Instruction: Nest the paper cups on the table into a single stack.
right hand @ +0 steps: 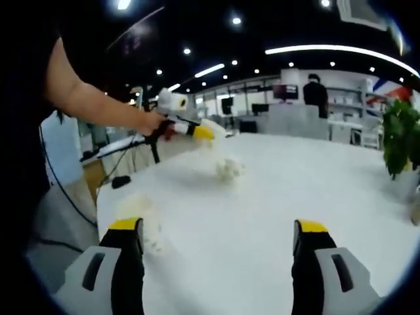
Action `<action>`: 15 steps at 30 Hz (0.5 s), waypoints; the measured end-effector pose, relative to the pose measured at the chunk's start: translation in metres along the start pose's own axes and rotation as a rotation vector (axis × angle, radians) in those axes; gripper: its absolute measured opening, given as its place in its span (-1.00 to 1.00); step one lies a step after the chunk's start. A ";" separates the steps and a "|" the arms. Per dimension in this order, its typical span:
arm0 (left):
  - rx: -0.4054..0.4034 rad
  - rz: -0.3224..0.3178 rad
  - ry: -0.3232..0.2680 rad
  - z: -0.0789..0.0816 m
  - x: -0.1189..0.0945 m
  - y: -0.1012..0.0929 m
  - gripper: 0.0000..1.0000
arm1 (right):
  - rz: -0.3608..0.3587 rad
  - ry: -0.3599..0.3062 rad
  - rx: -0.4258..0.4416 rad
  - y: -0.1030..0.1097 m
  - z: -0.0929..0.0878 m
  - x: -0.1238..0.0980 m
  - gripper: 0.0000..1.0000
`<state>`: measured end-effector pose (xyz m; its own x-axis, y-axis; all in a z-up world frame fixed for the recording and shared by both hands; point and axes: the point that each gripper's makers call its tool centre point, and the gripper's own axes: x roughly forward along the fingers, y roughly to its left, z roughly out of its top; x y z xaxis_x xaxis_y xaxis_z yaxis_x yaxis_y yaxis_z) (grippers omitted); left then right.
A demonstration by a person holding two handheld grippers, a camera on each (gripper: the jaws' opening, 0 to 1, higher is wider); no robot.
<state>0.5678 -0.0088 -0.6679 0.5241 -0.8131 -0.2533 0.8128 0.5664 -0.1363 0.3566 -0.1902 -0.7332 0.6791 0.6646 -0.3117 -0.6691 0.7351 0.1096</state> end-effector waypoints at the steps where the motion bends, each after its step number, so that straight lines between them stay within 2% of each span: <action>1: -0.020 0.011 -0.026 0.006 -0.002 0.001 -0.21 | -0.002 0.001 -0.003 -0.001 0.000 0.000 0.85; 2: -0.037 0.023 -0.060 0.014 -0.005 0.002 -0.21 | -0.003 0.002 -0.005 -0.001 0.001 -0.001 0.86; 6: -0.077 0.047 -0.132 0.025 -0.011 0.006 -0.20 | -0.008 0.005 -0.011 -0.003 0.002 -0.003 0.86; 10: -0.069 0.055 -0.189 0.035 -0.015 0.003 -0.19 | -0.013 0.004 -0.015 -0.005 0.003 -0.005 0.88; 15: -0.049 0.048 -0.209 0.041 -0.013 -0.003 -0.20 | -0.008 0.005 -0.016 -0.004 0.005 -0.006 0.92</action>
<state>0.5684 -0.0054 -0.6247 0.6071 -0.7925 -0.0577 0.7752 0.6067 -0.1763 0.3567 -0.1971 -0.7273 0.6828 0.6580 -0.3177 -0.6683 0.7381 0.0923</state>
